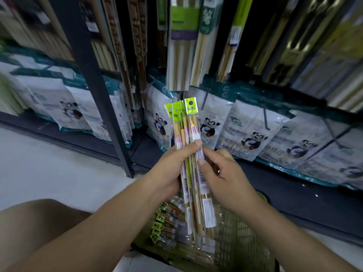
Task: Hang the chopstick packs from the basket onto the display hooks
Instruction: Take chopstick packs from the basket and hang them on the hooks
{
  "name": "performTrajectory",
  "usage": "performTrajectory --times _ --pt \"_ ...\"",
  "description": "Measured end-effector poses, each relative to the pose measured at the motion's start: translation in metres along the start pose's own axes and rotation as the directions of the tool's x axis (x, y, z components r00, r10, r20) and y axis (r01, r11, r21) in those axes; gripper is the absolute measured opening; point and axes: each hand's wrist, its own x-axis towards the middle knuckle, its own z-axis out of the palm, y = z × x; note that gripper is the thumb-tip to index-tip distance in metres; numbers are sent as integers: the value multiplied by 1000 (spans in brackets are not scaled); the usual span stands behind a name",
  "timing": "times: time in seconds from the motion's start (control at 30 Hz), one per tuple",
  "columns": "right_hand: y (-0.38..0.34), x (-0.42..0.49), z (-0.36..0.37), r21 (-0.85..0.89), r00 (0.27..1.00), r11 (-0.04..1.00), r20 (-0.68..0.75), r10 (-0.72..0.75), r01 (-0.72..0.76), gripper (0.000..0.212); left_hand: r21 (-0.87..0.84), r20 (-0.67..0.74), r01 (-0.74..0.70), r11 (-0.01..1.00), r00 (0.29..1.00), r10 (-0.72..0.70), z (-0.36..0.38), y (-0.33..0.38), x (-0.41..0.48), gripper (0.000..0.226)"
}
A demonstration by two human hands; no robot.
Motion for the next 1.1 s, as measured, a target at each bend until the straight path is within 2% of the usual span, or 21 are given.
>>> performTrajectory --times 0.13,0.27,0.37,0.47,0.57,0.63,0.73,0.9,1.0,1.1 --pt "-35 23 -37 199 1000 979 -9 -29 31 39 129 0 -196 972 980 198 20 40 -1 41" --pt "-73 57 -77 345 982 931 -182 -60 121 23 262 78 -369 892 929 361 41 82 9 35" --pt "-103 81 -105 311 944 929 -314 -101 202 15 380 163 -500 778 864 476 57 109 16 34" --pt "-127 103 -123 242 905 938 -403 -135 247 11 453 203 -568 687 816 541 69 122 22 35" --pt "-139 119 -135 182 883 947 -440 -163 266 11 468 232 -630 620 765 601 75 127 28 27" --pt "-143 124 -139 129 887 954 -418 -197 272 10 469 250 -654 594 743 621 78 130 28 34" --pt "-144 128 -146 108 892 951 -392 -227 290 17 466 258 -642 608 757 601 83 134 26 35" --pt "-157 146 -171 167 851 947 -501 -158 275 29 377 174 -621 687 776 607 76 145 30 39" --pt "-173 157 -181 222 837 930 -530 -136 291 35 346 160 -639 687 762 628 71 149 36 42" --pt "-182 165 -181 202 814 931 -562 -144 303 37 341 162 -649 680 753 637 70 150 37 39"
